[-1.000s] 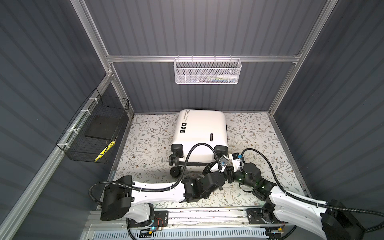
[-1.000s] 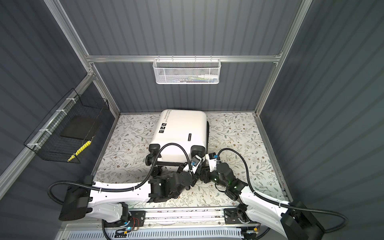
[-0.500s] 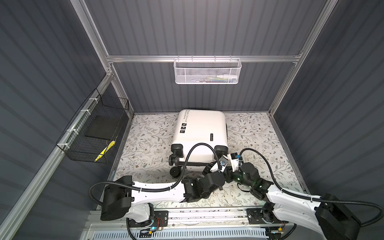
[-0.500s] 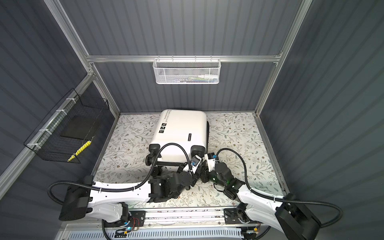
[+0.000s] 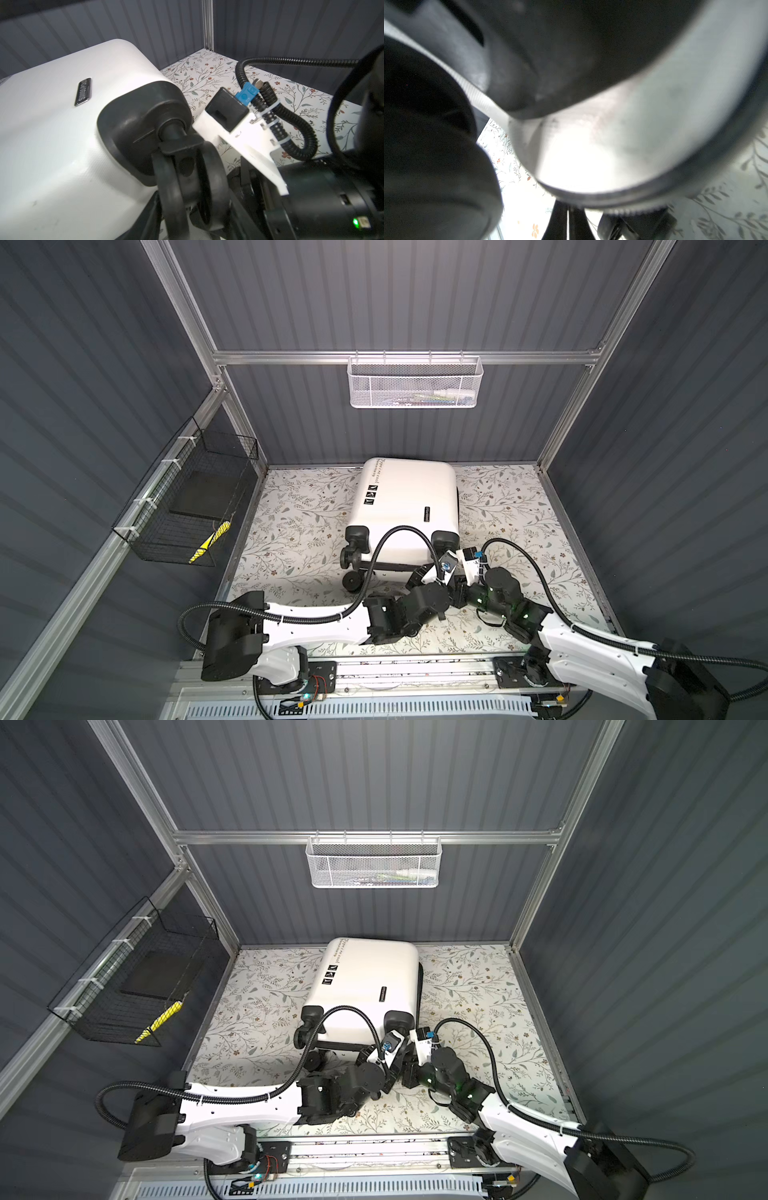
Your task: Pack the luggage
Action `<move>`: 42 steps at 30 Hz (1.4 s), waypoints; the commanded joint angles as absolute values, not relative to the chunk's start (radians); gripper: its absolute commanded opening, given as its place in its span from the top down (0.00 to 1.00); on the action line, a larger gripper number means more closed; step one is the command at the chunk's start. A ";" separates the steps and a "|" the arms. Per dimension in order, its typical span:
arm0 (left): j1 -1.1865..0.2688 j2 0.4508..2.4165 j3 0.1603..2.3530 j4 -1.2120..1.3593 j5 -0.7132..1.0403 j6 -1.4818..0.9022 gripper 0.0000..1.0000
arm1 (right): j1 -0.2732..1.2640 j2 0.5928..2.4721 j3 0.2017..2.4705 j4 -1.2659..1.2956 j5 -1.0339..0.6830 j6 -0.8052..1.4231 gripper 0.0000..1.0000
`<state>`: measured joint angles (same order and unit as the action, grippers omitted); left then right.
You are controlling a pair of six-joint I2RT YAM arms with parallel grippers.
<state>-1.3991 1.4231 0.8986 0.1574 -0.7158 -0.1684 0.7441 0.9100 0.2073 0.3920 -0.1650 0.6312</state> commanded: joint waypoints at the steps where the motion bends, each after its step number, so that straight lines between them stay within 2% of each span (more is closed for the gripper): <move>1: -1.416 1.350 0.926 0.266 -0.669 -0.176 1.00 | 0.724 0.861 0.196 0.289 0.022 0.673 1.00; 14: -1.416 1.318 0.897 0.232 -0.728 -0.189 1.00 | 0.679 0.583 0.124 -0.011 0.120 0.725 1.00; 20: -1.415 1.322 0.889 0.246 -0.725 -0.186 1.00 | 0.679 0.551 0.109 0.042 0.042 0.698 1.00; 26: -1.414 1.330 0.908 0.245 -0.701 -0.179 1.00 | 0.678 0.616 0.114 0.150 -0.090 0.601 1.00; 27: -1.415 1.334 0.917 0.241 -0.692 -0.180 1.00 | 0.679 0.637 0.119 0.157 -0.098 0.589 0.97; 29: -1.416 1.342 0.939 0.222 -0.681 -0.179 1.00 | 0.679 0.664 0.127 0.165 -0.100 0.568 0.78; 31: -1.416 1.348 0.960 0.205 -0.667 -0.180 1.00 | 0.679 0.670 0.128 0.167 -0.091 0.553 0.68; 36: -1.416 1.350 1.003 0.169 -0.637 -0.185 1.00 | 0.679 0.631 0.115 0.181 -0.091 0.504 0.59; 42: -1.416 1.363 1.062 0.135 -0.598 -0.186 1.00 | 0.684 0.553 0.093 0.219 -0.123 0.474 0.53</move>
